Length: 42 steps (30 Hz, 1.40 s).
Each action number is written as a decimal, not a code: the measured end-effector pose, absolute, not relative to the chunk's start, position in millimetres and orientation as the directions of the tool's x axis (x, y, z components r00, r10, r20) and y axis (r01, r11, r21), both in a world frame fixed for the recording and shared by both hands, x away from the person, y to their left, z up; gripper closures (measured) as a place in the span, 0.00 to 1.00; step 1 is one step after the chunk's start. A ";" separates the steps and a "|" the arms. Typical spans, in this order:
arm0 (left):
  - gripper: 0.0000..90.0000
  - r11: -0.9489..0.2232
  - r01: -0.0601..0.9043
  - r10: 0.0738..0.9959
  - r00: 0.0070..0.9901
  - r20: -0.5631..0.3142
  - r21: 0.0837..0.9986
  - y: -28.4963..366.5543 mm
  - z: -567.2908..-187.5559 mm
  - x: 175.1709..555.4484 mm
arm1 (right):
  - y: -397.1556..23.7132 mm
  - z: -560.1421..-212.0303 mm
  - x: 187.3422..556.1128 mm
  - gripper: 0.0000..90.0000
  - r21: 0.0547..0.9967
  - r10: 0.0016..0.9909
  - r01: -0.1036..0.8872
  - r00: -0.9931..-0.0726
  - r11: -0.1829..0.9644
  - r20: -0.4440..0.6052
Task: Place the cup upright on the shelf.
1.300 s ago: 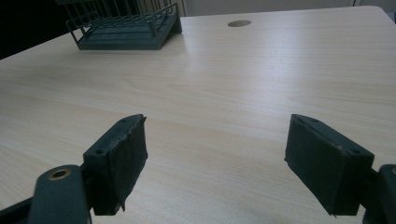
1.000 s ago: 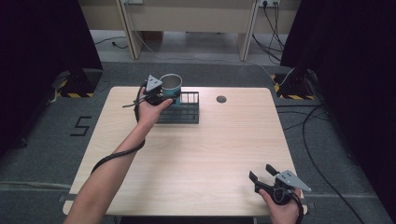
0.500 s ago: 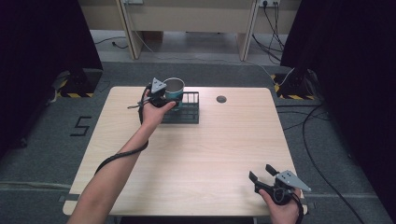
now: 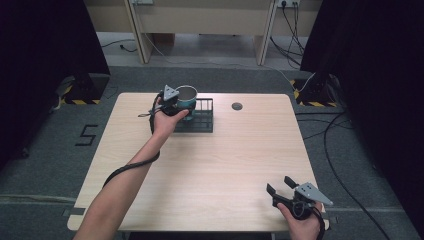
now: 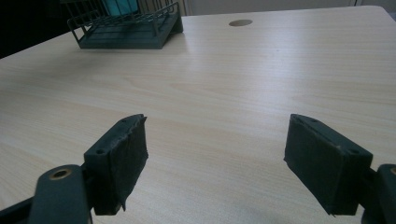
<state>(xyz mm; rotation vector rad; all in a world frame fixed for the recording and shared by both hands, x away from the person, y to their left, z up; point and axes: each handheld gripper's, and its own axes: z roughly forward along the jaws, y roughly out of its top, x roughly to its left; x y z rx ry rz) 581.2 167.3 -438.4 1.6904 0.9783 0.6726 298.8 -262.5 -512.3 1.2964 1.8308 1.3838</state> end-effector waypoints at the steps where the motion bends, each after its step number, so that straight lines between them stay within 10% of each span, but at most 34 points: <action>1: 0.17 -0.146 0.288 0.858 0.512 -0.024 0.947 167.4 -438.8 581.4 | -262.6 -512.3 298.9 0.24 0.922 0.895 0.386 -0.422 0.030 0.147; 42: 0.16 -0.169 0.298 0.855 0.519 -0.011 0.940 173.6 -445.8 567.6 | -261.7 -512.3 299.0 0.24 0.920 0.891 0.391 -0.429 0.036 0.147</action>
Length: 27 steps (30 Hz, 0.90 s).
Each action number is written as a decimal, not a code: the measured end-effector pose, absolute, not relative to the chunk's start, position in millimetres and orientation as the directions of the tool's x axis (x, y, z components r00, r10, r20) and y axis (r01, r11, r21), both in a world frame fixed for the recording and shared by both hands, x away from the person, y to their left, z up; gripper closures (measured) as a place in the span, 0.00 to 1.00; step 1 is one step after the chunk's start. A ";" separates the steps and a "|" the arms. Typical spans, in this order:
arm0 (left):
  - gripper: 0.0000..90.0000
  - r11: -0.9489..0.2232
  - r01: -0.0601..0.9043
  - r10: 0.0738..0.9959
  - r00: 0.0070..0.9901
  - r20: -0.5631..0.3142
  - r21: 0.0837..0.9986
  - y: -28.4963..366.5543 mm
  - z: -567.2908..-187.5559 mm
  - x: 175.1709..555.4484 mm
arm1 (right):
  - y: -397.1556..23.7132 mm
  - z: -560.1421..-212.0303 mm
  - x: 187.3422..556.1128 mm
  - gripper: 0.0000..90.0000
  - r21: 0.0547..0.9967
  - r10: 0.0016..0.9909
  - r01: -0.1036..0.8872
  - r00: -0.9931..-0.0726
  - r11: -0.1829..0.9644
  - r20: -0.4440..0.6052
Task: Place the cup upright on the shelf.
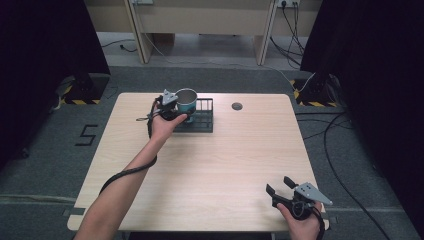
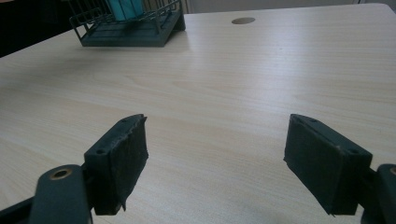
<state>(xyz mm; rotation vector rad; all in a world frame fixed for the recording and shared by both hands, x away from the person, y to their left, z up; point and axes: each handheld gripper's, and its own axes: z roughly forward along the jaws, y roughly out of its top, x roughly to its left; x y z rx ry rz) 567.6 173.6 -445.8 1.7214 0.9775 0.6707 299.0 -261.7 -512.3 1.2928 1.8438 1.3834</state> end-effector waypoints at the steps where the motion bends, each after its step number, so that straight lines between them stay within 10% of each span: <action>1: 0.16 -0.169 0.296 0.855 0.518 -0.009 0.940 174.4 -445.8 566.6 | -261.7 -512.3 299.0 0.24 0.920 0.891 0.391 -0.429 0.036 0.147; 27: 0.16 -0.167 0.256 0.845 0.534 0.005 0.952 212.5 -439.5 518.4 | -262.0 -512.3 299.3 0.24 0.919 0.894 0.393 -0.423 0.032 0.150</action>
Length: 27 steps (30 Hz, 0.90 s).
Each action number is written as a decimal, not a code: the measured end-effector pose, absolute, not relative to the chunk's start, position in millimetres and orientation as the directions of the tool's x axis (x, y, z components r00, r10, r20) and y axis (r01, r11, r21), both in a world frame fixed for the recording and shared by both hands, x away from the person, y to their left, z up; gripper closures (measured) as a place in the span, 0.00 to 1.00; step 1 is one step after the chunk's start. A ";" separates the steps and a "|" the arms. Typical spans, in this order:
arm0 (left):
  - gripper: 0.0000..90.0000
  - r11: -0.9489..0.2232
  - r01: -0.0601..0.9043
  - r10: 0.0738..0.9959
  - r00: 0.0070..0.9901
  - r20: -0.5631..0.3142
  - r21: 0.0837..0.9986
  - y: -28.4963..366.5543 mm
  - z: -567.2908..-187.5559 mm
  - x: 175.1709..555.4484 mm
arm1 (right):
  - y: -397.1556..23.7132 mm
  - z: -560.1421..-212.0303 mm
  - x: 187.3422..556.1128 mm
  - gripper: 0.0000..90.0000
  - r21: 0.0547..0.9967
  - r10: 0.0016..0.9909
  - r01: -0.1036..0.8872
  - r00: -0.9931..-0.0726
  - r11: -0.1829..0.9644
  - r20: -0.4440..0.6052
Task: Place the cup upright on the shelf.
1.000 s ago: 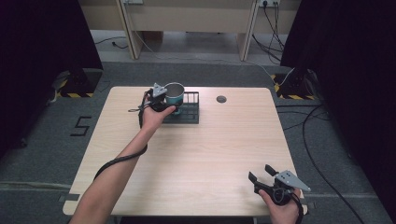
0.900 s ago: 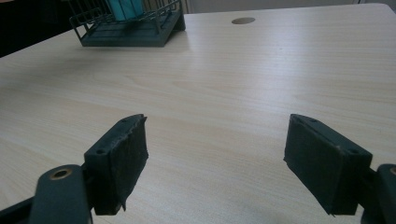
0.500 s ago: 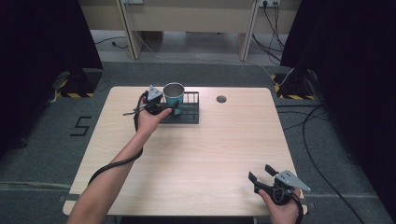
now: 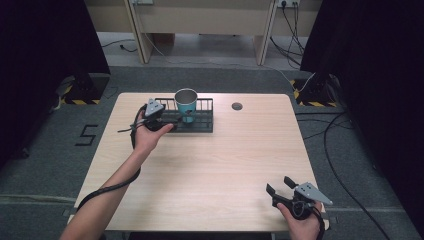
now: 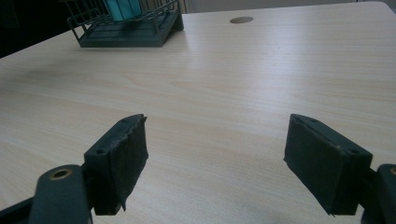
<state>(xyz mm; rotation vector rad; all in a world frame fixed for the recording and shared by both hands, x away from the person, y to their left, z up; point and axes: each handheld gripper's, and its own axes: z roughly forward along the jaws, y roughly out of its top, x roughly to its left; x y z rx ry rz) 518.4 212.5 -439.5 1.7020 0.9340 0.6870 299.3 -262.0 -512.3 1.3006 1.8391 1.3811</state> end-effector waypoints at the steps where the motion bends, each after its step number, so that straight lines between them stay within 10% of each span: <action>1: 0.16 -0.167 0.256 0.846 0.532 0.005 0.952 214.0 -439.6 517.2 | -262.0 -512.3 299.3 0.24 0.919 0.894 0.393 -0.423 0.032 0.150; 27: 0.16 -0.158 0.245 0.834 0.552 -0.004 0.956 256.7 -447.4 446.5 | -262.2 -512.3 299.8 0.24 0.918 0.895 0.396 -0.418 0.030 0.152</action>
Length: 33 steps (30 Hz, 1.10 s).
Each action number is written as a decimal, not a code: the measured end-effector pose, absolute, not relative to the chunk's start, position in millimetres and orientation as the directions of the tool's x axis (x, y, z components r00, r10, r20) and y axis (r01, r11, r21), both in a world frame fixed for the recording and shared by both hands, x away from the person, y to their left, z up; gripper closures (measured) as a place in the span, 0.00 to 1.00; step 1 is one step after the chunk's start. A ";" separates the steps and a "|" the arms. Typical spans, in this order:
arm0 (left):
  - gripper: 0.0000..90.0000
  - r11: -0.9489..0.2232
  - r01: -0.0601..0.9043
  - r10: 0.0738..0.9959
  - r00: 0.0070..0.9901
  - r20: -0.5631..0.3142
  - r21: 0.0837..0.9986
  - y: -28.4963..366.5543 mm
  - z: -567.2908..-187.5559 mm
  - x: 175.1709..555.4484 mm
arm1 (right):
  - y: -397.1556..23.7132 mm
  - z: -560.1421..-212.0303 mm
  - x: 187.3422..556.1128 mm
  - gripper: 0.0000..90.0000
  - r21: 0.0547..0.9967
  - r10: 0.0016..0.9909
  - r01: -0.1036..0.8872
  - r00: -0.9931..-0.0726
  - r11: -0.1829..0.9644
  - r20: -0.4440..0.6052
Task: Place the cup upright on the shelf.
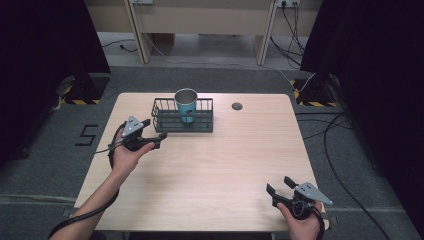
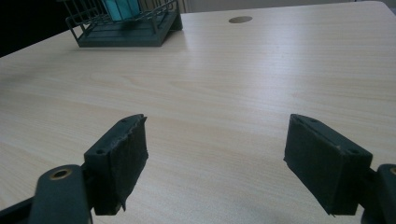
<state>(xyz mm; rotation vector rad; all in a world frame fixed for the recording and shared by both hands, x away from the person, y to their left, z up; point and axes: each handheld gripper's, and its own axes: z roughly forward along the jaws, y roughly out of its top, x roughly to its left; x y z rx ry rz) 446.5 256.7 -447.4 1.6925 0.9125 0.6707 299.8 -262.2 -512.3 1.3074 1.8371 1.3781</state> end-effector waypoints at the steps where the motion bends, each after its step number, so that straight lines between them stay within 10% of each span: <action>1: 0.16 -0.163 0.241 0.834 0.552 0.003 0.957 258.4 -448.7 443.4 | -262.3 -512.4 300.1 0.24 0.917 0.895 0.397 -0.420 0.031 0.151; 33: 0.16 -0.118 0.242 0.853 0.521 -0.027 0.963 301.8 -470.5 372.2 | -261.9 -512.3 300.1 0.24 0.916 0.898 0.401 -0.413 0.030 0.151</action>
